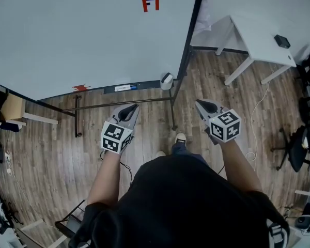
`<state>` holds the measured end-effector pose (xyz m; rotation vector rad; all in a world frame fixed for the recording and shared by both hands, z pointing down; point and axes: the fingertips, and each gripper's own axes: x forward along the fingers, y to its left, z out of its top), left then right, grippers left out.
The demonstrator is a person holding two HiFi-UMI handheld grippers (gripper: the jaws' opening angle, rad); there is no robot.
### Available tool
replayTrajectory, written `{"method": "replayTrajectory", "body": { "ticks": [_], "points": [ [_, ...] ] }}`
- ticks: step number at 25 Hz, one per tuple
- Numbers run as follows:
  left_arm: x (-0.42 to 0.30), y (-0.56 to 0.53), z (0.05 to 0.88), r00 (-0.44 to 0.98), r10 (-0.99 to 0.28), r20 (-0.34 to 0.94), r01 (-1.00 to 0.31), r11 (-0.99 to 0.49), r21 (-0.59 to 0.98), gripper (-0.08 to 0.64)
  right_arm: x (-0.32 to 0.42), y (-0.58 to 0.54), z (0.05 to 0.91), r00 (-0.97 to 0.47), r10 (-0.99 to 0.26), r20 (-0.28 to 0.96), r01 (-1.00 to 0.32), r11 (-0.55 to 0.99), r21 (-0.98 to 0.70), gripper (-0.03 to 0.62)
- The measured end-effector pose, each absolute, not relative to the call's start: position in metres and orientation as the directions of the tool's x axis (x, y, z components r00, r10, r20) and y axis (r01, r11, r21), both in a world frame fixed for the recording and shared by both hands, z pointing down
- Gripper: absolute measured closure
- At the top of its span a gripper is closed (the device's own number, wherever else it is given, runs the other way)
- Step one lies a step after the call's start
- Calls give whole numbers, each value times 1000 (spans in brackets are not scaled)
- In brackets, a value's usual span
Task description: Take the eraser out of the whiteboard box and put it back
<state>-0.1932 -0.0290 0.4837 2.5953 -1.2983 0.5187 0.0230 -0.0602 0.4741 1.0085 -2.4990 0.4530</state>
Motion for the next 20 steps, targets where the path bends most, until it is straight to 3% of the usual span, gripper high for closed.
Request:
{"method": "replayTrajectory", "body": {
  "ticks": [20],
  "points": [
    [-172,-84,492,536,-739,408,-815,-579,23,545,34,-115,490,-681,-523,513,-675,720,-161,595]
  ]
}}
